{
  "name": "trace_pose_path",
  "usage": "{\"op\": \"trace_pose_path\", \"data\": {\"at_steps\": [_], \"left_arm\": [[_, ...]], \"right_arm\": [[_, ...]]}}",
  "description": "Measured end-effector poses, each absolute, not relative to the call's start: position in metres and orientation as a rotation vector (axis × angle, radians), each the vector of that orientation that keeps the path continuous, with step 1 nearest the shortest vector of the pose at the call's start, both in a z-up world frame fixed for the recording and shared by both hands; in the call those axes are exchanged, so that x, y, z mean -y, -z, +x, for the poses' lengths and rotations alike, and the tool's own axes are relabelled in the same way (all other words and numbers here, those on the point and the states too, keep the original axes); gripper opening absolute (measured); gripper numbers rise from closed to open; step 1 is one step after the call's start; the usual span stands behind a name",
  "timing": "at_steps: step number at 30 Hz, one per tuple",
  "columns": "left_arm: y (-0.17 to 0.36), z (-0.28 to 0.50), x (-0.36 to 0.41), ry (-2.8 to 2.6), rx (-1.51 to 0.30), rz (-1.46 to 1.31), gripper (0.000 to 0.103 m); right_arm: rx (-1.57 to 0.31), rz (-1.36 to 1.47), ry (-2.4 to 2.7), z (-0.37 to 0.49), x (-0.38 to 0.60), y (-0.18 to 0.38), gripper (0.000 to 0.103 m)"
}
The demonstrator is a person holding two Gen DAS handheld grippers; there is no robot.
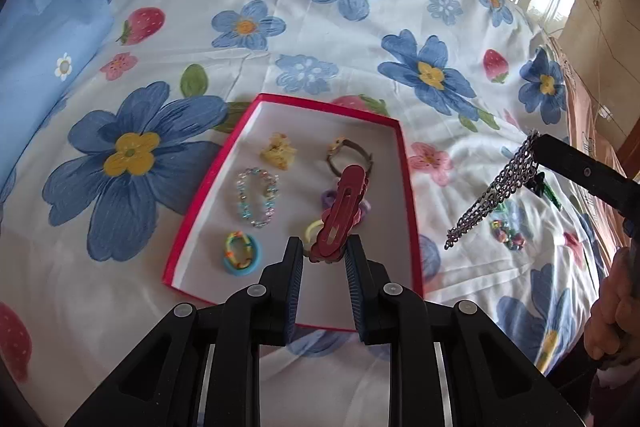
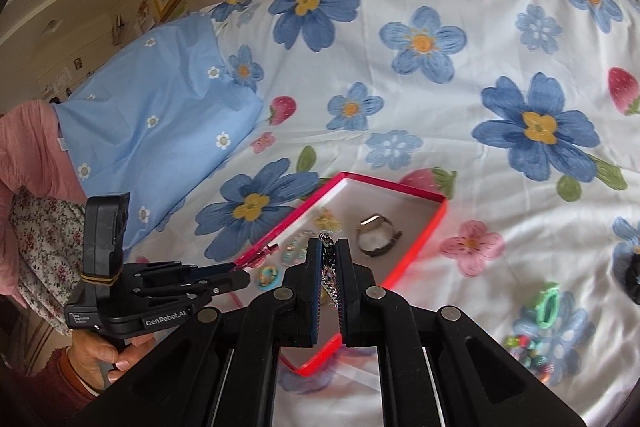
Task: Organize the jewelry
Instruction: 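Carry the pink clip and silver chain into the box and open both tools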
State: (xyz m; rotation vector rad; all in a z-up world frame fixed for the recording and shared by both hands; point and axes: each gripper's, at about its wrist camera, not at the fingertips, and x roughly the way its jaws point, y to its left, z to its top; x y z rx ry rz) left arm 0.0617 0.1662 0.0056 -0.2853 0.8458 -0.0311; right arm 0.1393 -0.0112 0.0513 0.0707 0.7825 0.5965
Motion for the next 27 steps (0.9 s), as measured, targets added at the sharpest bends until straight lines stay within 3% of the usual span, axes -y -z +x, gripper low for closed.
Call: {"op": "trace_pose_path", "data": {"at_steps": [12, 27], "left_arm": [[0.025, 0.077, -0.193, -0.025, -0.910, -0.296, 0.021], [0.067, 0.113, -0.185, -0.059, -1.031, -0.217, 0.021]], "right_arm": [[-0.846, 0.048, -0.685, 0.148, -0.048, -0.026, 0.006], [-1.009, 0.048, -0.662, 0.163, -0.053, 0.040, 0.006]]}}
